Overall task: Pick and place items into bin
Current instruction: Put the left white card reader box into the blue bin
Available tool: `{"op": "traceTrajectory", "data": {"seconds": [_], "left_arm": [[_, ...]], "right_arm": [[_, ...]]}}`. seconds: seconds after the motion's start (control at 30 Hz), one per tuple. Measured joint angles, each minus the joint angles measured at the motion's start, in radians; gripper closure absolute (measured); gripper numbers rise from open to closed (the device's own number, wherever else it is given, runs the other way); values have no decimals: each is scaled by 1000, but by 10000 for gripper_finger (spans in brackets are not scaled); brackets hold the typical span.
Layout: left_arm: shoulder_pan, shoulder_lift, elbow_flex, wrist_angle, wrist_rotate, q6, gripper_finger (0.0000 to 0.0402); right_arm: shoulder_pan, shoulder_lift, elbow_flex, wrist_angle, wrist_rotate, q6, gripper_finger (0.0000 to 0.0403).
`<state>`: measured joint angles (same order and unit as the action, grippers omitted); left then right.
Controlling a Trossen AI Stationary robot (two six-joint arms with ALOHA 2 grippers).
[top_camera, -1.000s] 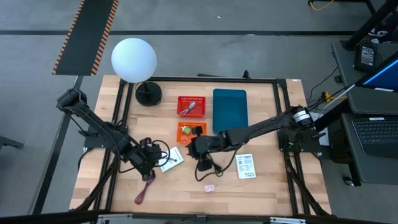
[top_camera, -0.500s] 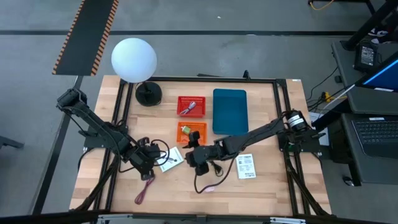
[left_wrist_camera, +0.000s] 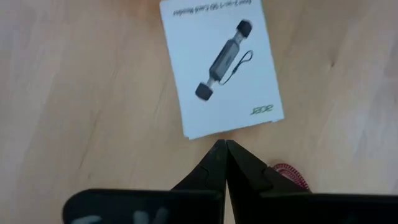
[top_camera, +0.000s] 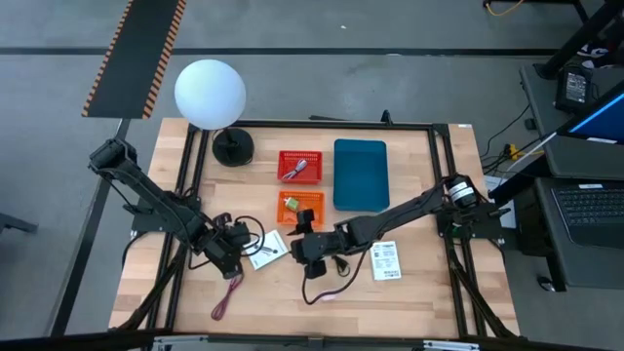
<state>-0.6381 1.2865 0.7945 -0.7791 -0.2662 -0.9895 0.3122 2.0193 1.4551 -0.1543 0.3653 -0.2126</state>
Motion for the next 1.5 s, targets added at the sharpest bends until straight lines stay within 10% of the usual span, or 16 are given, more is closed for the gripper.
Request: {"op": "traceTrajectory", "data": {"seconds": [1.5], "left_arm": [[33,192,-65,137,-6,-28,399]], "right_arm": [[20,72,-1,34,1,81,185]]}}
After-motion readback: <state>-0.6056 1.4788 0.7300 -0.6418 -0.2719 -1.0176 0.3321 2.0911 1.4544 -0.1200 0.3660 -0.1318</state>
